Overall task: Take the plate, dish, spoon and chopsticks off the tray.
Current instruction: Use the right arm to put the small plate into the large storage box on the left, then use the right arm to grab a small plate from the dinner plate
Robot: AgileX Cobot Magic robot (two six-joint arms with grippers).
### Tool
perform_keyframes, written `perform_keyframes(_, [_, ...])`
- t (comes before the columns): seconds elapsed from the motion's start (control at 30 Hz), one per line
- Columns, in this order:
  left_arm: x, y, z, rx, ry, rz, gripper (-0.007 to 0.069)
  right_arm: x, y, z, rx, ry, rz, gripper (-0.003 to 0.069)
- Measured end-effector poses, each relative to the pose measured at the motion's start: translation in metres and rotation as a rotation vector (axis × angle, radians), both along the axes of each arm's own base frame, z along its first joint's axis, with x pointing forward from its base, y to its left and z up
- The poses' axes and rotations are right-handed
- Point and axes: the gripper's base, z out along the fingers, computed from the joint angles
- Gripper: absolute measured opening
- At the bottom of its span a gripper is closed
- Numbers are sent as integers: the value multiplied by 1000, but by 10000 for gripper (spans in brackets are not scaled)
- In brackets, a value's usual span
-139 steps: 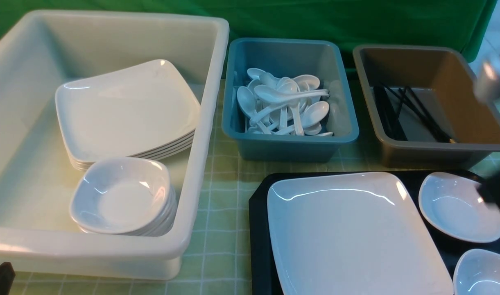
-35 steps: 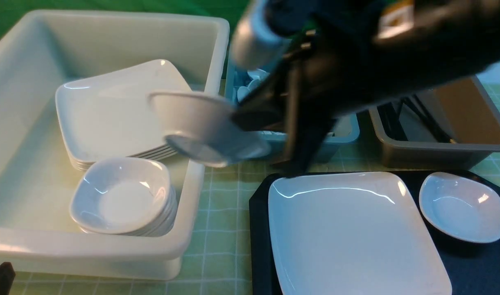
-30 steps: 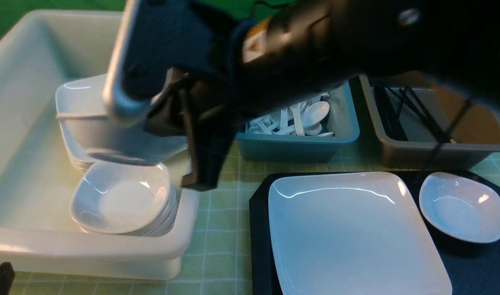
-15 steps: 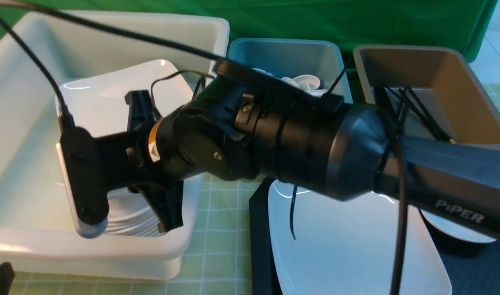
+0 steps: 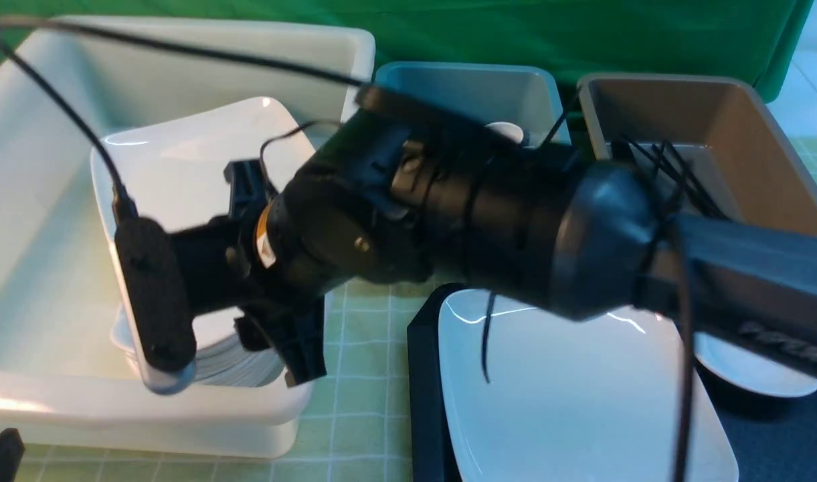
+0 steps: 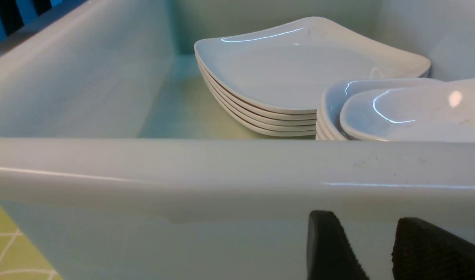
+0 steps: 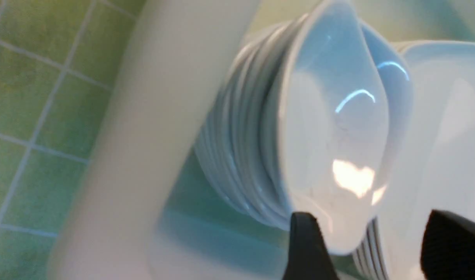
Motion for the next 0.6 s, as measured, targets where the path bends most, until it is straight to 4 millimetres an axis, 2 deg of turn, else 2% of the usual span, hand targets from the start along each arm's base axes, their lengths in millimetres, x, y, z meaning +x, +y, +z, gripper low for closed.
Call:
perform_keyframes(0.03, [0,0,0,0,0,0,232,-1,-2,3,3,-5,-2,388])
perform_keyframes(0.17, [0,0,0,0,0,0,232,-8,-27,45,33,-34,-87,372])
perform_keyframes(0.2, [0,0,0,0,0,0,232,-10,-34,54,31,-43,-114,354])
perform_keyframes(0.27, [0,0,0,0,0,0,232,-13,-57,76,20,-62,-238,265])
perform_keyframes(0.3, [0,0,0,0,0,0,232,-14,-65,80,2,-56,-293,232])
perform_keyframes(0.37, [0,0,0,-2,1,0,232,-14,-105,102,-31,-72,-523,74])
perform_keyframes(0.43, [0,0,0,-1,0,0,232,-12,-125,112,22,-44,-640,33])
perform_keyframes(0.5, [0,0,0,-1,0,0,232,-8,-160,118,87,17,-777,8])
perform_keyframes(0.53, [0,0,0,-1,0,0,232,-5,-176,115,97,54,-834,3])
perform_keyframes(0.57, [0,0,0,-1,0,0,232,-1,-205,110,112,112,-929,0])
perform_keyframes(0.6, [0,0,0,-1,0,0,232,2,-209,107,102,117,-948,0])
